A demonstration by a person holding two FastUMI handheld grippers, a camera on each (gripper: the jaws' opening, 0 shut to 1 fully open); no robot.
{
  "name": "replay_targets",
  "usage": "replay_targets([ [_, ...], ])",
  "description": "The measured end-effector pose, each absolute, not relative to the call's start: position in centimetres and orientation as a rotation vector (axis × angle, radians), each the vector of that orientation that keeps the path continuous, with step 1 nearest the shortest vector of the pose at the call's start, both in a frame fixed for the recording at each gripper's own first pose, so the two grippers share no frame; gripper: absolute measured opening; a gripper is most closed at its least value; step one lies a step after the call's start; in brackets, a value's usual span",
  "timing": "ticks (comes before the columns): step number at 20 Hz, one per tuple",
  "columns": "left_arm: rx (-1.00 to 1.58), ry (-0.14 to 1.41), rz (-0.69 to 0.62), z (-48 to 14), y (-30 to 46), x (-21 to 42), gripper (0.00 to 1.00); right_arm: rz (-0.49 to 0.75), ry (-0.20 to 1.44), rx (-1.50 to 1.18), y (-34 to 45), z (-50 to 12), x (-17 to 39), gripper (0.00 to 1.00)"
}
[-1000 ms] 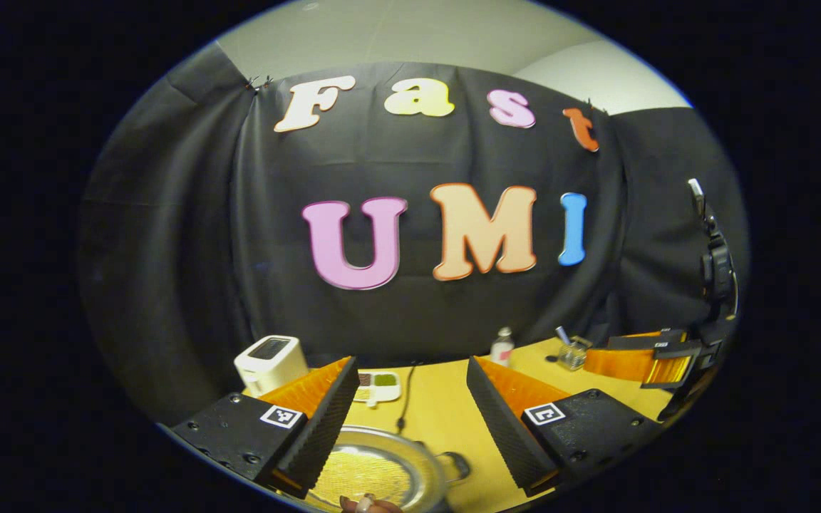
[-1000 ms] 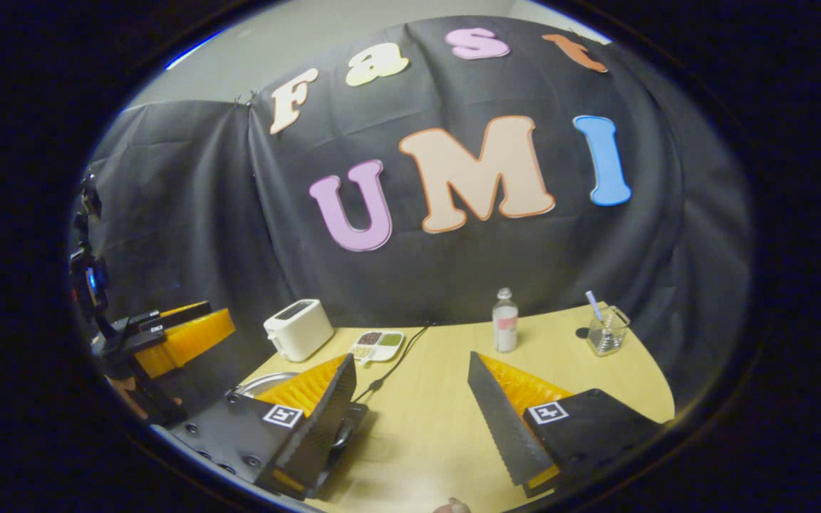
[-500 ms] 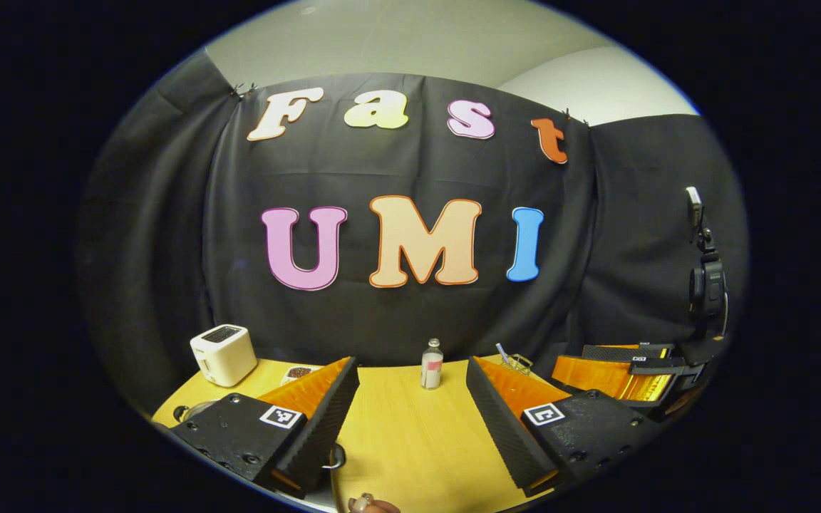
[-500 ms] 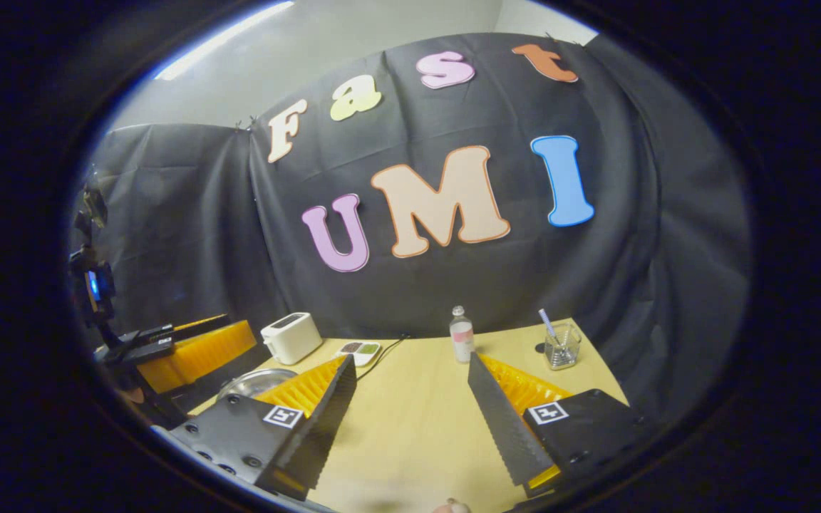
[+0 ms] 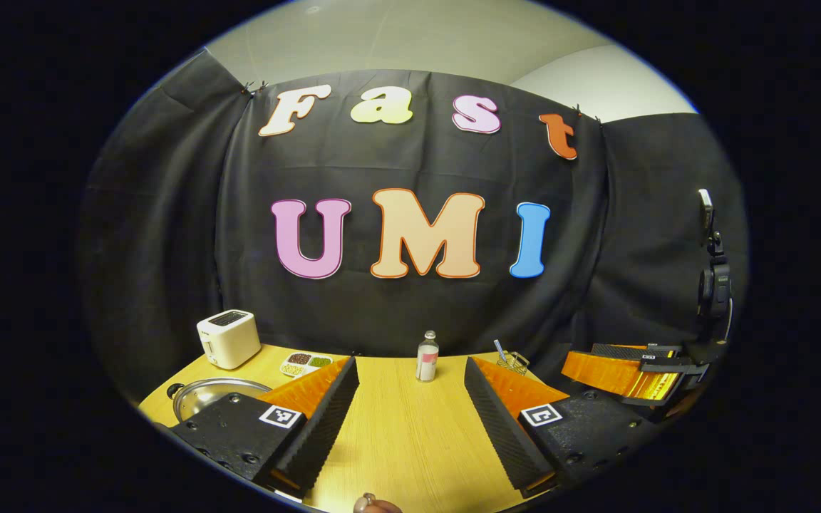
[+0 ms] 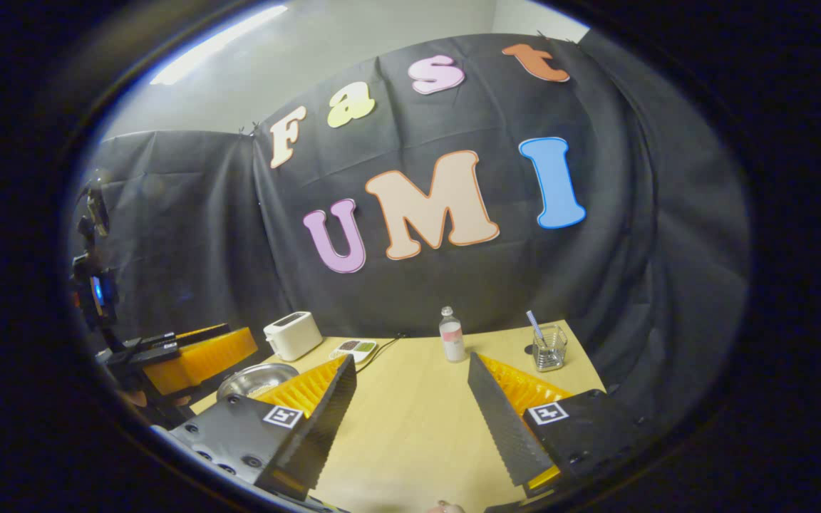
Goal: First push the handle of the pot to place it horizontally, then grasp the pot with both hands and set it on the induction cooktop.
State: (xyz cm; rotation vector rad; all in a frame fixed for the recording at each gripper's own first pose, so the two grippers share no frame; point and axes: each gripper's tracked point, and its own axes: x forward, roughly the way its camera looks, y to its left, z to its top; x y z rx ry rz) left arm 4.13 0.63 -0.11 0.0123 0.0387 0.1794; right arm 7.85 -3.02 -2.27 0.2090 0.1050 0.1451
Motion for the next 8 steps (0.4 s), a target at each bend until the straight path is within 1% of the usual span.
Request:
replay_targets([
  [4, -0.002, 0.061, 0.168, -0.7, 0.5, 4.2, 0.96, 0.134, 0.104, 0.203, -2.8, -2.3, 8.2, 0.98],
  [5, -0.004, 0.065, 0.162, -0.7, 0.6, 4.2, 0.94, 0.138, 0.104, 0.206, -2.4, -2.2, 8.1, 0.94],
  [6, -0.007, 0.073, 0.158, -0.8, 0.7, 4.3, 0.96, 0.136, 0.104, 0.206, -2.2, -2.2, 8.3, 0.94],
  [7, -0.01, 0.075, 0.156, -0.9, 0.8, 4.3, 0.96, 0.134, 0.103, 0.204, -2.2, -2.3, 8.5, 0.98],
  [8, -0.015, 0.079, 0.155, -1.0, 1.0, 4.3, 0.96, 0.133, 0.105, 0.204, -2.0, -2.4, 8.7, 0.99],
])
